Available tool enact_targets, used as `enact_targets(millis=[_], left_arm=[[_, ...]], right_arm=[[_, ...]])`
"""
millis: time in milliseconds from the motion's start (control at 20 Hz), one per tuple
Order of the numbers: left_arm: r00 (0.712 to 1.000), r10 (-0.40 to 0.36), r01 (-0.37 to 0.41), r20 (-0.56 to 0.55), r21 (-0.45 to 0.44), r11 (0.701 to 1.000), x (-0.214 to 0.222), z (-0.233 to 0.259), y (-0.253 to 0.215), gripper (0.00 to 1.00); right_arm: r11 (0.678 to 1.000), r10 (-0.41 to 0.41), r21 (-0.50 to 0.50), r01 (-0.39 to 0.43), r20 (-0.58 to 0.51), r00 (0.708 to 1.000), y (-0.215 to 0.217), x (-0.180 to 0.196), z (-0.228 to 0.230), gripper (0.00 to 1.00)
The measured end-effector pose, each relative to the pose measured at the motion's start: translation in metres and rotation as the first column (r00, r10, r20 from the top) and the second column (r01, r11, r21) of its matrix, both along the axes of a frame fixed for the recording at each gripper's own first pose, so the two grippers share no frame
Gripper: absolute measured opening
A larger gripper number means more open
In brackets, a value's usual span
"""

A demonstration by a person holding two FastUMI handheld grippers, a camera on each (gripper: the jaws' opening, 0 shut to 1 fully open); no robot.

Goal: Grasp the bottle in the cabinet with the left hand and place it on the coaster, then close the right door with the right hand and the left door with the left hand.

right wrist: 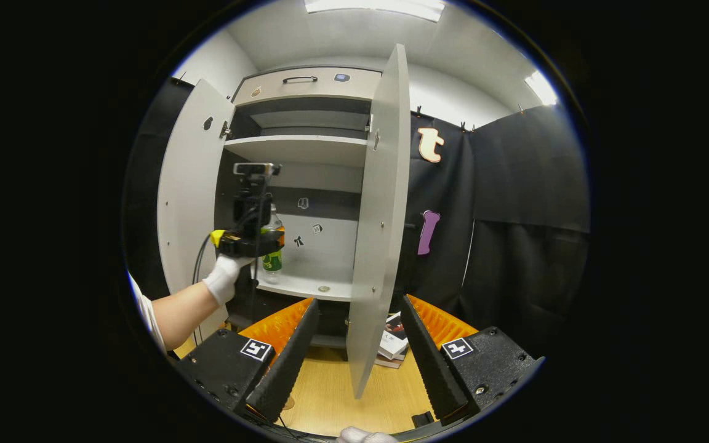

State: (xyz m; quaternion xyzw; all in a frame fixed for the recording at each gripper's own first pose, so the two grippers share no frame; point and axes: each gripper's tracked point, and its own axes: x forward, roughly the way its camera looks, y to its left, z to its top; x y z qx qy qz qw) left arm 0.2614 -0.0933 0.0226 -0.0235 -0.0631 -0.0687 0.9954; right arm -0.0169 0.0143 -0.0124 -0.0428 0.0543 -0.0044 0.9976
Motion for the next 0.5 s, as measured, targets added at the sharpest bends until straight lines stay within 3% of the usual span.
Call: enact_targets(millis=[50,200,500], left_arm=[[1.0,-0.012,0.012,0.003,0.001,1.0,-0.015,-0.003,0.001,0.77],[0.999,-0.05,0.05,-0.008,0.005,0.999,-0.067,-0.019,0.0,0.73],[0.992,-0.122,0.123,-0.039,0.038,0.992,-0.145,-0.103,-0.019,0.73]], right_arm=[[1.0,0.005,0.01,-0.005,-0.002,1.0,0.001,-0.003,-0.002,0.83],[1.0,0.011,0.017,-0.011,-0.025,1.0,0.0,-0.008,-0.013,0.83],[1.0,-0.009,0.013,0.009,-0.053,0.999,-0.008,-0.015,-0.03,0.83]])
